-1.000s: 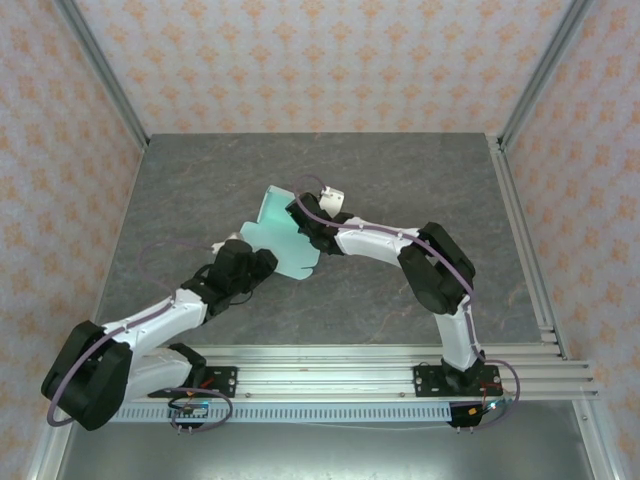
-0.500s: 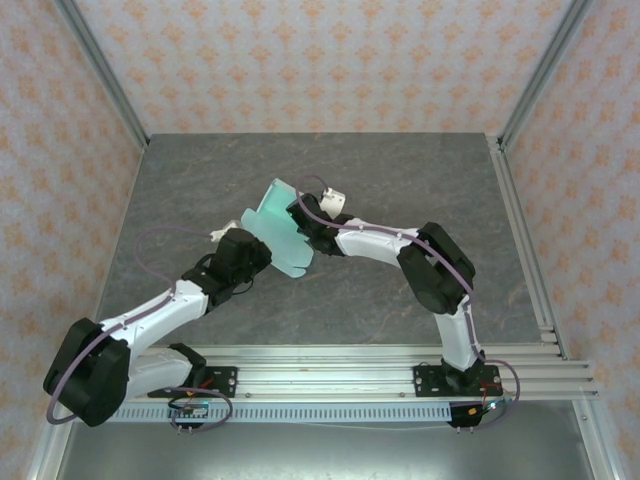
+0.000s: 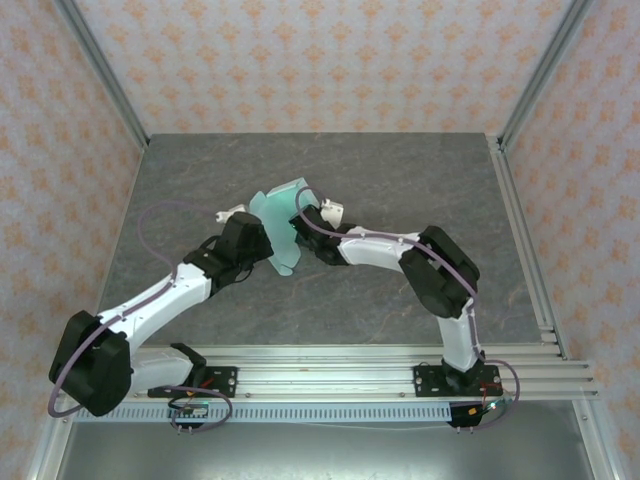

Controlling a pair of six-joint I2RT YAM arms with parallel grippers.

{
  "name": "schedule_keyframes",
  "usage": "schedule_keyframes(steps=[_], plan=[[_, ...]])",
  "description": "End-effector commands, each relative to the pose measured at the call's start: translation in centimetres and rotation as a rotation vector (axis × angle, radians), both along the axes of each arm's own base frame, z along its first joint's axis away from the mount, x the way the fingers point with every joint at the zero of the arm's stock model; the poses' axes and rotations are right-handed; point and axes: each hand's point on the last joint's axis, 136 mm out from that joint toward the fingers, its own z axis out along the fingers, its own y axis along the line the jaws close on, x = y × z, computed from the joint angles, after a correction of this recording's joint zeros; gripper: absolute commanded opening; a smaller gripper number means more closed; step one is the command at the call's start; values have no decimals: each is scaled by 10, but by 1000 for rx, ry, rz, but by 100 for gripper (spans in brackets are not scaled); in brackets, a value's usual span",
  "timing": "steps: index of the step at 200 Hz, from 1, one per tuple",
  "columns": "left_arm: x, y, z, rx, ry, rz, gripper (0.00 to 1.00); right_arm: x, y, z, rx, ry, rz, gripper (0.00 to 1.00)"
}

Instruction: Fold the paper box

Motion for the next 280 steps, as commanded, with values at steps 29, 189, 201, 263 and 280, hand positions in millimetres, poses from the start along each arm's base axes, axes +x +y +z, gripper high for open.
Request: schedule_keyframes(steps=[29, 189, 201, 263, 280], plan=[[0, 19, 39, 337, 41, -156, 0, -16, -11, 81, 56, -115, 83, 92], [4, -13, 123, 1103, 247, -1109, 0, -30, -157, 176, 39, -249, -21, 99], [6, -21, 121, 1156, 241, -1189, 0, -29, -162, 171, 64, -231, -24, 99], [16, -73, 79, 1397, 280, -1532, 0, -26, -174, 141, 179, -184, -33, 99], [23, -88, 73, 1447, 261, -1568, 0, -28, -178, 132, 189, -170, -41, 99]])
